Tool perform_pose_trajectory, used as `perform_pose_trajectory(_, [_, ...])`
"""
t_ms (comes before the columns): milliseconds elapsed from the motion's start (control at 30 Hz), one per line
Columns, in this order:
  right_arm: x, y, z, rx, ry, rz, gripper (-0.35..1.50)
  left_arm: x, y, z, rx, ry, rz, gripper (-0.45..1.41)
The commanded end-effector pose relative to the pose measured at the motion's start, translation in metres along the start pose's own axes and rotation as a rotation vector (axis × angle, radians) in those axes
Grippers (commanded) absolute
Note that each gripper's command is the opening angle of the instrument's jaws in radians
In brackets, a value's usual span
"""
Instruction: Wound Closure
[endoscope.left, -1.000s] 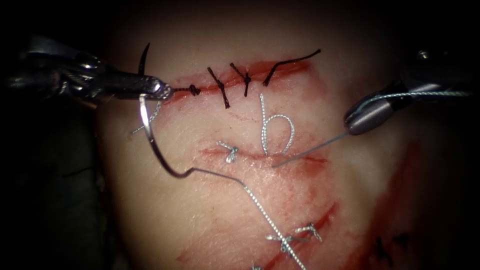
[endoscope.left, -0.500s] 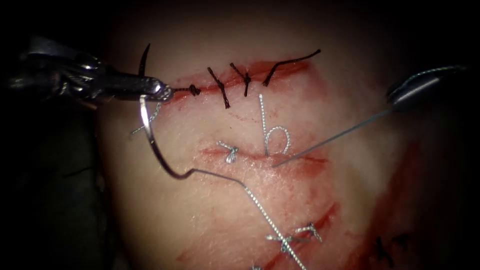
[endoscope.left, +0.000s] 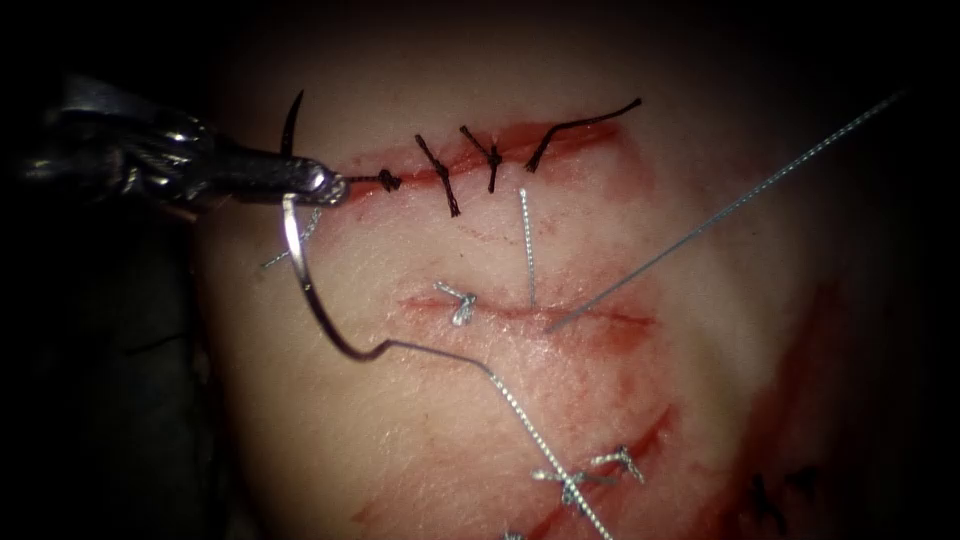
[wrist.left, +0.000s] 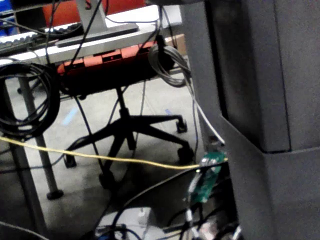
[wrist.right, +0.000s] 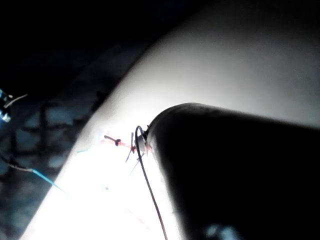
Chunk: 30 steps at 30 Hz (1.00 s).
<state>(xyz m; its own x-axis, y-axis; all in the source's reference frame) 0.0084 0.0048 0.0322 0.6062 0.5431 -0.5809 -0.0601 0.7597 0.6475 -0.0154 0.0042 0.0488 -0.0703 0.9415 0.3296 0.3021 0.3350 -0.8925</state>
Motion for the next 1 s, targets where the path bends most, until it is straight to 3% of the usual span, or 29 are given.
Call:
perform_pose_trajectory(33, [0.0008, 0.0007, -0.0002, -0.015, 0.003, -0.005, -0.35, 0.0002, -0.0006, 0.0003, 0.000, -0.001, 0.000, -0.45])
perform_pose_trajectory(433, [0.0008, 0.0008, -0.0013, -0.031, 0.015, 0.013, -0.35, 0.0002, -0.0006, 0.0003, -0.001, -0.002, 0.006, -0.45])
perform_pose_trajectory(533, [0.0008, 0.0004, -0.0005, -0.040, 0.016, 0.012, 0.24, 0.0002, -0.0006, 0.0003, 0.000, -0.002, 0.006, -0.45])
perform_pose_trajectory(600, [0.0005, 0.0000, 0.0003, -0.048, 0.016, 0.009, 0.73, 0.0001, -0.0007, 0.0003, 0.000, -0.002, 0.007, -0.45])
perform_pose_trajectory(667, [-0.0001, -0.0004, 0.0013, -0.059, 0.016, 0.002, 1.05, 0.0001, -0.0009, 0.0004, 0.003, -0.002, 0.009, -0.45])
perform_pose_trajectory(833, [-0.0031, -0.0018, 0.0057, -0.048, 0.006, -0.035, 1.26, -0.0001, -0.0015, 0.0003, 0.040, -0.013, 0.013, -0.45])
perform_pose_trajectory(1000, [-0.0068, -0.0025, 0.0111, 0.027, -0.056, -0.102, 1.28, -0.0005, -0.0035, -0.0004, 0.179, -0.062, 0.021, -0.45])
